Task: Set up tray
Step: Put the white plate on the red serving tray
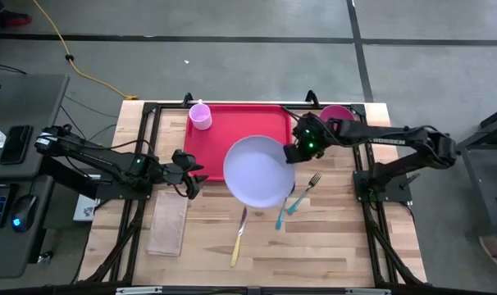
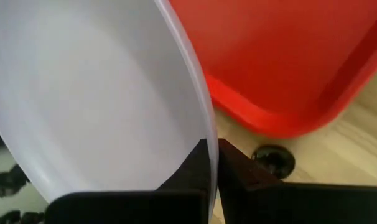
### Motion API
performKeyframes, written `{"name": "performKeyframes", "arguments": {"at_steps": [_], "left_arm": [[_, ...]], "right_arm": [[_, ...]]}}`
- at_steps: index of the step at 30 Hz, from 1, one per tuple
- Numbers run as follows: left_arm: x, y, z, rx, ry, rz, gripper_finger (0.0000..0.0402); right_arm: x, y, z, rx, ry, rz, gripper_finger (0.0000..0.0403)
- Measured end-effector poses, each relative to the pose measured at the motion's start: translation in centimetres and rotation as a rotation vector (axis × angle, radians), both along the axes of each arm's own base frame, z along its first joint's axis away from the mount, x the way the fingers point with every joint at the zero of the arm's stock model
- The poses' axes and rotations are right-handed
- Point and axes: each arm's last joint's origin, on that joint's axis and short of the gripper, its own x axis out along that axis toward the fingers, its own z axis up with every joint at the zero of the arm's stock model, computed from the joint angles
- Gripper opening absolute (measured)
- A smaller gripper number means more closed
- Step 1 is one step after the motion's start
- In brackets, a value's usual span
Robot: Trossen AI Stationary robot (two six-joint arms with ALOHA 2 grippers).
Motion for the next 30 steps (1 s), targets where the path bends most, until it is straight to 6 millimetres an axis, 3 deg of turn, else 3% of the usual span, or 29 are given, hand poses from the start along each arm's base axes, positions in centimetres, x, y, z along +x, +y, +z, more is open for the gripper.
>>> {"name": "performKeyframes", "arguments": {"at_steps": [7, 15, 30], "left_arm": [[-0.3, 0.1, -0.3, 0.01, 0.044, -0.001, 0.023], [-0.5, 0.1, -0.5, 0.006, 0.079, -0.014, 0.023], [-0.6, 0.1, -0.6, 0.015, 0.092, -0.008, 0.023]], "right_arm": [[0.7, -2.2, -0.5, -0.044, -0.048, -0.088, 0.0], [1.0, -3.9, 0.3, -0.128, -0.146, -0.198, 0.0], [2.0, -5.2, 1.2, -0.241, -0.27, -0.335, 0.0]]}}
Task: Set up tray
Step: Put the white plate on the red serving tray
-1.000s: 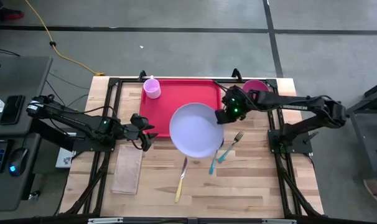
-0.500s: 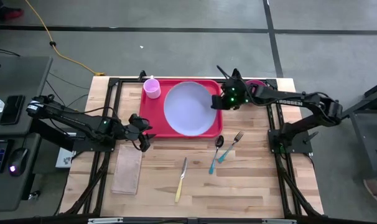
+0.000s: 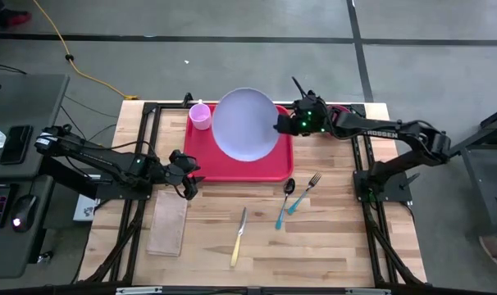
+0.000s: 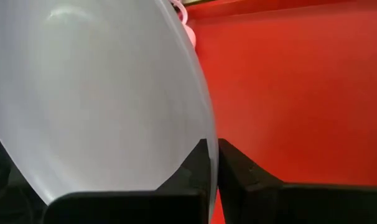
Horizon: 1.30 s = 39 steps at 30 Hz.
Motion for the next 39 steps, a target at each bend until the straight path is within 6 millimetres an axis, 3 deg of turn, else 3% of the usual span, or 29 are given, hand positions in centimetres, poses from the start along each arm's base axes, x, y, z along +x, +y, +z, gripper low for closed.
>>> {"name": "performKeyframes", "arguments": {"at_steps": [9, 20, 26, 39], "left_arm": [[0.0, 0.0, 0.0, 0.001, 0.0, 0.001, 0.023], [0.0, 0.0, 0.0, -0.001, -0.001, 0.002, 0.023], [0.0, 0.0, 0.0, -0.007, 0.003, -0.004, 0.023], [0.0, 0.0, 0.0, 0.007, 0.004, 0.006, 0.023]], "right_arm": [[2.7, -1.2, -3.0, 0.032, 0.009, 0.019, 0.0], [7.1, -3.0, -2.0, -0.038, 0.247, 0.144, 0.0], [7.3, -3.4, -0.9, -0.074, 0.282, 0.146, 0.0], [7.1, -3.6, -2.9, -0.033, 0.412, 0.124, 0.0]]}}
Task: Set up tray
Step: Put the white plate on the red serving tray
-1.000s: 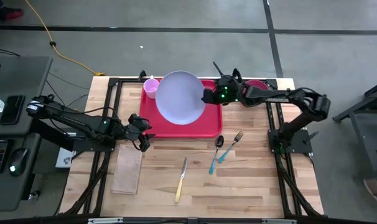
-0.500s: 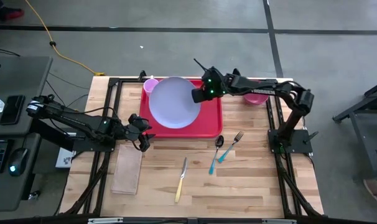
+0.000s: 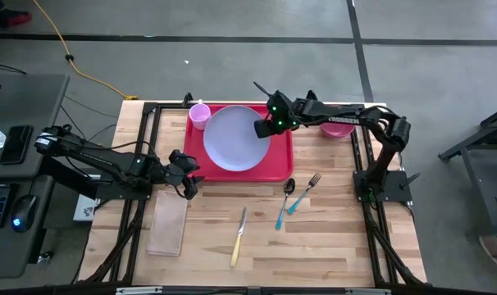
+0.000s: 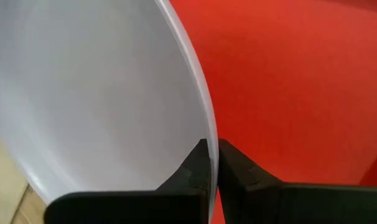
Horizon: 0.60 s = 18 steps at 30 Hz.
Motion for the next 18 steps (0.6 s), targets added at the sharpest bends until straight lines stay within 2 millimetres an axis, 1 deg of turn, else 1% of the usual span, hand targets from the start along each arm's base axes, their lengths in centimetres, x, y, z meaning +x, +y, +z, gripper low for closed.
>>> {"name": "performKeyframes", "arguments": {"at_steps": [5, 18], "left_arm": [[0.0, 0.0, 0.0, 0.001, 0.0, 0.001, 0.023], [0.0, 0.0, 0.0, 0.002, 0.0, 0.001, 0.023]], "right_arm": [[0.7, -0.4, -1.9, 0.022, 0.034, 0.003, 0.0], [1.7, -1.2, -5.1, 0.059, 0.059, 0.005, 0.0]]}}
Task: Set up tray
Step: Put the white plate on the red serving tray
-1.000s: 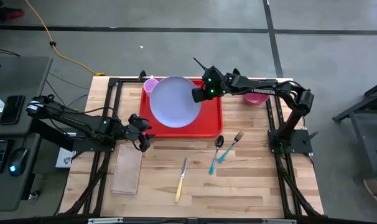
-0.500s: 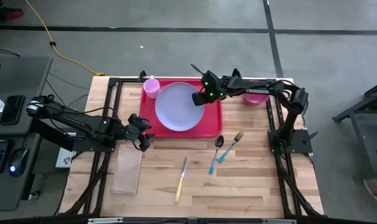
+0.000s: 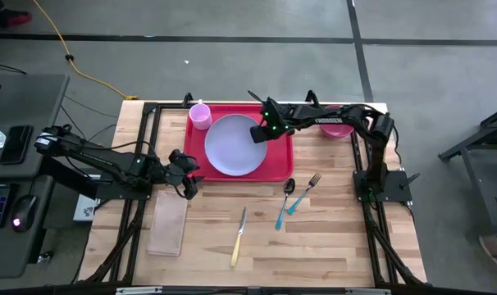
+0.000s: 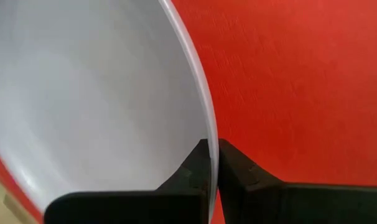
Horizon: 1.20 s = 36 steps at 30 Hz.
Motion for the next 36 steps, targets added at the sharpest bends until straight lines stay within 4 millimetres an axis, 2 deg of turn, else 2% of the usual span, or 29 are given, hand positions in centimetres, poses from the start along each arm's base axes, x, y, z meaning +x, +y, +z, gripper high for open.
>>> {"name": "performKeyframes", "arguments": {"at_steps": [36], "left_arm": [[0.01, 0.0, 0.0, -0.001, -0.001, 0.0, 0.023]], "right_arm": [[0.49, -0.96, -0.48, -0.077, -0.039, -0.023, 0.0]]}}
